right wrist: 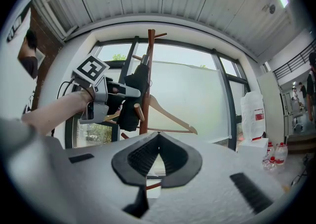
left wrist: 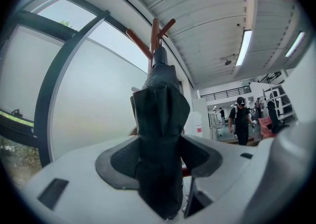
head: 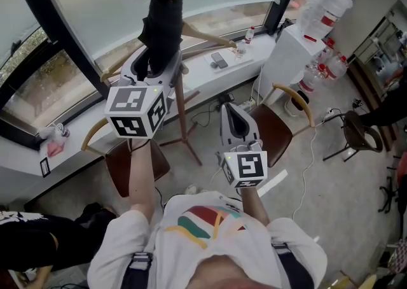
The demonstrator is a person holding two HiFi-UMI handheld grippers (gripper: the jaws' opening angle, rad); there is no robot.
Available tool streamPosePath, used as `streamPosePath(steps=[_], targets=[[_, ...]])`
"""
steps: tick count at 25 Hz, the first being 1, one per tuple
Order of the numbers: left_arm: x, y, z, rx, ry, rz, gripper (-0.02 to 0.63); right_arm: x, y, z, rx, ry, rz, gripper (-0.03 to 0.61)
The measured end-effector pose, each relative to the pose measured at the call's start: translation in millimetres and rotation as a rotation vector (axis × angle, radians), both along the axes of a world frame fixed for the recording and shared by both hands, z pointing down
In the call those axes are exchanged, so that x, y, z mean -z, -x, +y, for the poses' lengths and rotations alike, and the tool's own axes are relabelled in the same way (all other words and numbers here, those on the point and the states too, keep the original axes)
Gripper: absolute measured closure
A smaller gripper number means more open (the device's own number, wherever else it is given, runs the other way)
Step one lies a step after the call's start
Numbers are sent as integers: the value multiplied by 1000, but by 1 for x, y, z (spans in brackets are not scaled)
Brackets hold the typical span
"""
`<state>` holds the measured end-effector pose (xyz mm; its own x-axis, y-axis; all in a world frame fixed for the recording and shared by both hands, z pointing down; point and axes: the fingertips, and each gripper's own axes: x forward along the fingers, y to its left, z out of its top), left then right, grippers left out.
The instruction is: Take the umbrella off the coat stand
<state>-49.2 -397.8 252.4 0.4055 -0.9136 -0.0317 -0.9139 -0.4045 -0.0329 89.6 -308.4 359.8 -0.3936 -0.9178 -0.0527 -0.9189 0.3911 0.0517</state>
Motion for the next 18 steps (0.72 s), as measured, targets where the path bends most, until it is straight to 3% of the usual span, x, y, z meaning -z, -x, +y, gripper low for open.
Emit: streamPosePath(steps=[7, 18], targets=[[1, -1, 1, 0, 4, -12, 385, 4, -2, 0, 2, -9, -6, 578], [10, 11, 0, 73, -14, -42, 397, 21, -4, 0, 12, -58, -6, 578]])
